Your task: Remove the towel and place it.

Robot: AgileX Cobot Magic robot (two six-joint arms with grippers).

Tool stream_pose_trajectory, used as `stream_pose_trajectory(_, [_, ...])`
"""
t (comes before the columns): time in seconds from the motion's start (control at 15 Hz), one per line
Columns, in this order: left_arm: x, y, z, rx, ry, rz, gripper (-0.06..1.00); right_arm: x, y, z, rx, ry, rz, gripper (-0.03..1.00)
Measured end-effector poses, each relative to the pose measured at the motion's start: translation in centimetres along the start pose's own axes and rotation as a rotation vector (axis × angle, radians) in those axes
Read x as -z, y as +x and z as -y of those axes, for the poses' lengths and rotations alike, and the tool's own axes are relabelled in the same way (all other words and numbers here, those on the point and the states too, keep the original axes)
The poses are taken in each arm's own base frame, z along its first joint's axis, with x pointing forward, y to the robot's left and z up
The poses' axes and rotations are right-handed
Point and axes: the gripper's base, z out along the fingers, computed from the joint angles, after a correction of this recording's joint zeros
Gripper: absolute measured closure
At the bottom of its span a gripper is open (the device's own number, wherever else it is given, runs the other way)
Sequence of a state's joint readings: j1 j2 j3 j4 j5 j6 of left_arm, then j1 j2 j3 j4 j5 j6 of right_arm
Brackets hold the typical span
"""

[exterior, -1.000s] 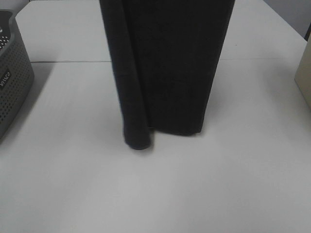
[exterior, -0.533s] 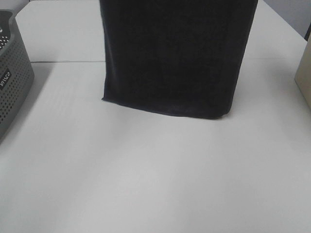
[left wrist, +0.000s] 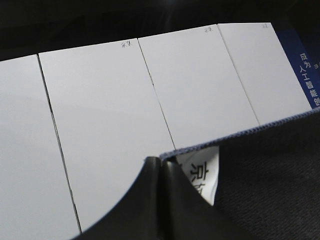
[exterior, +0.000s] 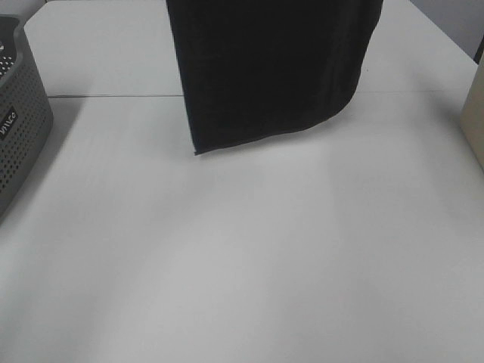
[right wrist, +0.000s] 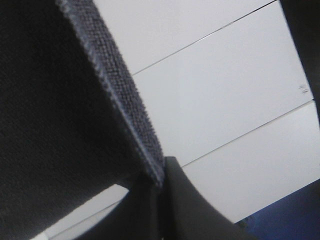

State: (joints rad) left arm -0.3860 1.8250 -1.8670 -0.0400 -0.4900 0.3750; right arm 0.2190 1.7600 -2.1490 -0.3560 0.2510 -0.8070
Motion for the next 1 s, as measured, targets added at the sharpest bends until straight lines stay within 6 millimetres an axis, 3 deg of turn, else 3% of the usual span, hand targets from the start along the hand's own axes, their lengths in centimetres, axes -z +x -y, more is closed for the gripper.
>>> stream_pose_trajectory(0.73, [-3.3, 4.6, -1.8, -0.05, -0.053, -0.003, 0.94, -5.7, 2.1, -4.3, -0.063, 0.11, 0.132, 0.96])
stream_pose_trajectory(1.0, [-3.9, 5.8, -2.3, -0.089, -0.059, 0.007, 0.94, -8.0, 2.8, -3.9, -0.129, 0.195, 0.164, 0.96])
